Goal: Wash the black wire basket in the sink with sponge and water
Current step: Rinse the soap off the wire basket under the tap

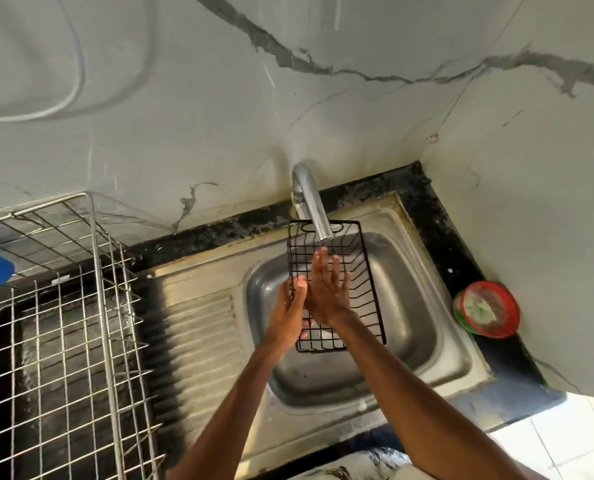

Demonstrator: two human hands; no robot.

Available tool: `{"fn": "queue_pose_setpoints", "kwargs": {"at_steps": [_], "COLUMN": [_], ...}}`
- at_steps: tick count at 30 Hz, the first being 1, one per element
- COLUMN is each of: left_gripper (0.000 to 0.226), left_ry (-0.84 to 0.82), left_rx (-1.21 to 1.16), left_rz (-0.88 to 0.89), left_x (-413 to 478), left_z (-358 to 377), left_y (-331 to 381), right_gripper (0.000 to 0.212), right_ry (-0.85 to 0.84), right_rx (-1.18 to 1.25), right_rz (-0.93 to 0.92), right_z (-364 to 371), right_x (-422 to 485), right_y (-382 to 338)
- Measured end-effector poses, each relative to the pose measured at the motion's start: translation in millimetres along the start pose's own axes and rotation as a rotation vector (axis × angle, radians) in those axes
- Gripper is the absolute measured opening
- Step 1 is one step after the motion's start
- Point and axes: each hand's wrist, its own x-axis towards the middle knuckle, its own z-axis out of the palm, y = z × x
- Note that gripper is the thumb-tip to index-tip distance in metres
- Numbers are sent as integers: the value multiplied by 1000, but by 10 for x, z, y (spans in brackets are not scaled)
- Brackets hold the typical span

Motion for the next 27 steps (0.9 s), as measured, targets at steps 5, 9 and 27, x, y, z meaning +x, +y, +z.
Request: {"fn": "queue_pose_setpoints", "kwargs": {"at_steps": [5, 9, 27], "left_gripper": [103, 96, 58], "left_ry": [60, 18, 40], "left_rx": [60, 112, 149], "left_rz": [32, 48, 242], "left_x": [112, 150, 256], "left_z": [-17, 21, -75], "left_y": [-122, -127, -91], "right_gripper": [67, 69, 45], "right_ry": [99, 92, 26], "right_rx": [136, 55, 1915], "right_rz": [-49, -245, 252], "right_z": [-137, -98, -702], "right_x": [27, -37, 299], "right_y": [157, 187, 142]}}
